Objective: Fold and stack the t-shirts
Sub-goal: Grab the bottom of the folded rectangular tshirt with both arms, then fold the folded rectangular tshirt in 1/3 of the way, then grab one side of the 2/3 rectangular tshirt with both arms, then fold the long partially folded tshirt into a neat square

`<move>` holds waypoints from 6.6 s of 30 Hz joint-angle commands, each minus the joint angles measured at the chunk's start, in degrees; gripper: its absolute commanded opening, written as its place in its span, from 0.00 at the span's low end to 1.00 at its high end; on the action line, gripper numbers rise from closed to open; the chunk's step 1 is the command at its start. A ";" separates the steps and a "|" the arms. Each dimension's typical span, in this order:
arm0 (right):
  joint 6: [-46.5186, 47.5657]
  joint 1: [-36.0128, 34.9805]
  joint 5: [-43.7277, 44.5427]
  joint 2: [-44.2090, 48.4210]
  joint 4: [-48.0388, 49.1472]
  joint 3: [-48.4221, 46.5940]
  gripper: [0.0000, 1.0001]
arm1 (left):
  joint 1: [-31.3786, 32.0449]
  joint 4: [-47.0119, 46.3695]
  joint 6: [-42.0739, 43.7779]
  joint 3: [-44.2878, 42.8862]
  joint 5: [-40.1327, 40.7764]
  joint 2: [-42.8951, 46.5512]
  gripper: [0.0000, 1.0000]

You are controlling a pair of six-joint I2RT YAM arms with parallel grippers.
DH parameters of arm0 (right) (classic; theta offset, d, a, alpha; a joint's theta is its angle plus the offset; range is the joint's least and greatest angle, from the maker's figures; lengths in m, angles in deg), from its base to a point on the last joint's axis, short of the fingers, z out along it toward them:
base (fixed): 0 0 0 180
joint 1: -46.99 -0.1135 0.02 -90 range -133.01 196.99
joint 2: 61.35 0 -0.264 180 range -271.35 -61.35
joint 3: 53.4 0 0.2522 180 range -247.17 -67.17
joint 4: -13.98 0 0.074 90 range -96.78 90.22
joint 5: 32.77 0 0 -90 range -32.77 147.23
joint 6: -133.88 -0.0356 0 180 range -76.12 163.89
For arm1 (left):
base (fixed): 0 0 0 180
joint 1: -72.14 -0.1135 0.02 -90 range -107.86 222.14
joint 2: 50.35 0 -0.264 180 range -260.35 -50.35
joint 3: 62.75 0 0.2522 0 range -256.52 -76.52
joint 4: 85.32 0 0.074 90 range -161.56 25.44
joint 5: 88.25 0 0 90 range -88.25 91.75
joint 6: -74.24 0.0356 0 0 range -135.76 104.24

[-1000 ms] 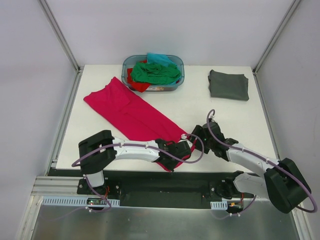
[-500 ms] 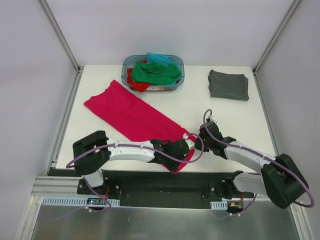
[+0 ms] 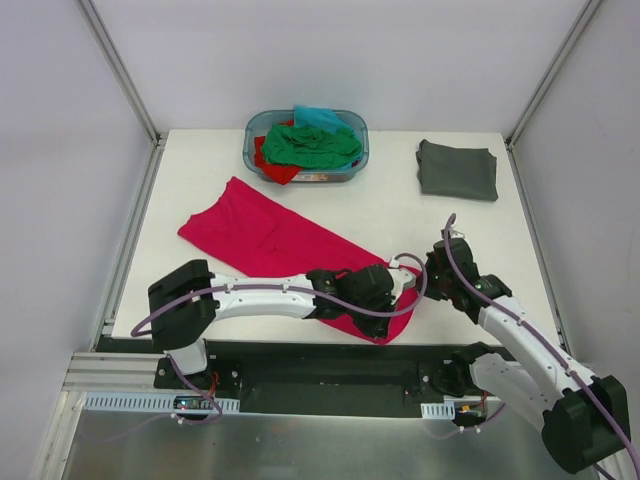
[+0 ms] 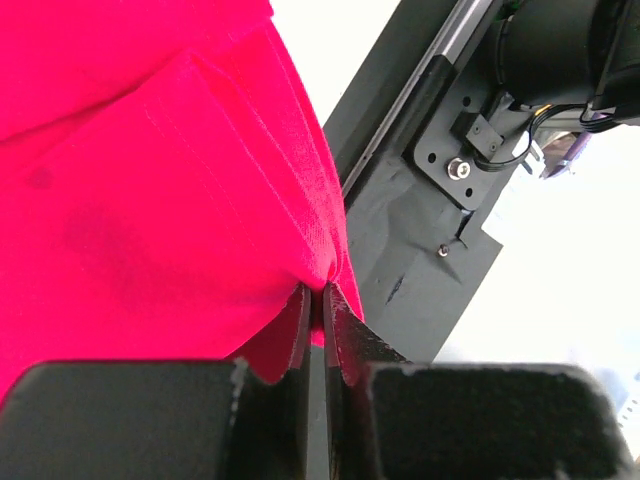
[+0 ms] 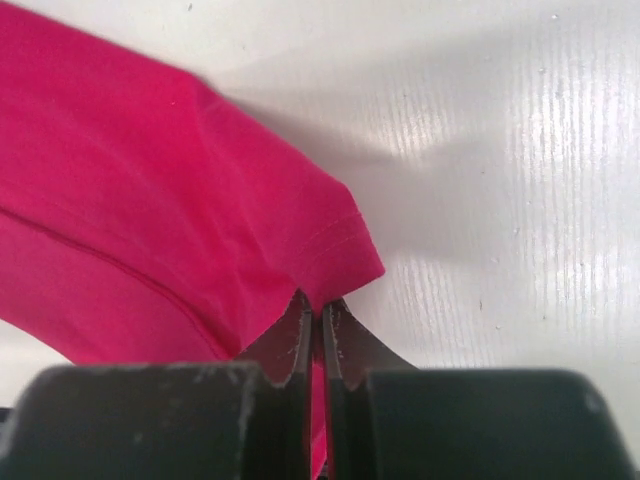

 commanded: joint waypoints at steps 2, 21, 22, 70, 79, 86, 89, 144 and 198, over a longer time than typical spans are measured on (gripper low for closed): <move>5.82 0.15 -3.85 -2.20 -5.15 -5.96 0.01 | -0.63 -0.91 -0.84 -0.32 -2.88 1.95 0.00; 4.15 -15.58 -6.67 -33.04 5.14 -36.08 0.01 | -22.33 8.13 -3.92 21.83 15.04 29.81 0.00; 4.15 -16.02 -6.32 -34.89 5.23 -37.85 0.01 | -23.91 9.01 -3.74 21.83 15.40 30.16 0.00; 3.72 -18.58 10.91 -47.86 1.26 -52.94 0.96 | -40.73 26.70 -7.80 12.95 22.88 33.59 0.99; -8.94 -15.76 11.09 -24.55 16.88 -17.07 0.96 | -21.57 15.88 -2.16 15.33 14.79 23.60 0.85; -9.04 -14.62 3.45 -26.27 30.98 -12.02 0.96 | -17.42 15.08 -1.90 11.73 16.20 12.51 0.56; -9.03 -14.53 1.43 -31.46 28.79 -15.89 0.96 | -16.90 14.82 -2.07 11.81 16.54 10.39 0.50; 14.34 3.93 7.66 -21.55 -18.23 -35.13 0.01 | -3.45 10.08 -11.30 -15.43 -2.35 0.01 0.00; 5.29 -19.19 1.68 -69.35 20.42 -67.39 0.21 | -41.67 30.99 -15.26 10.76 32.72 24.29 0.28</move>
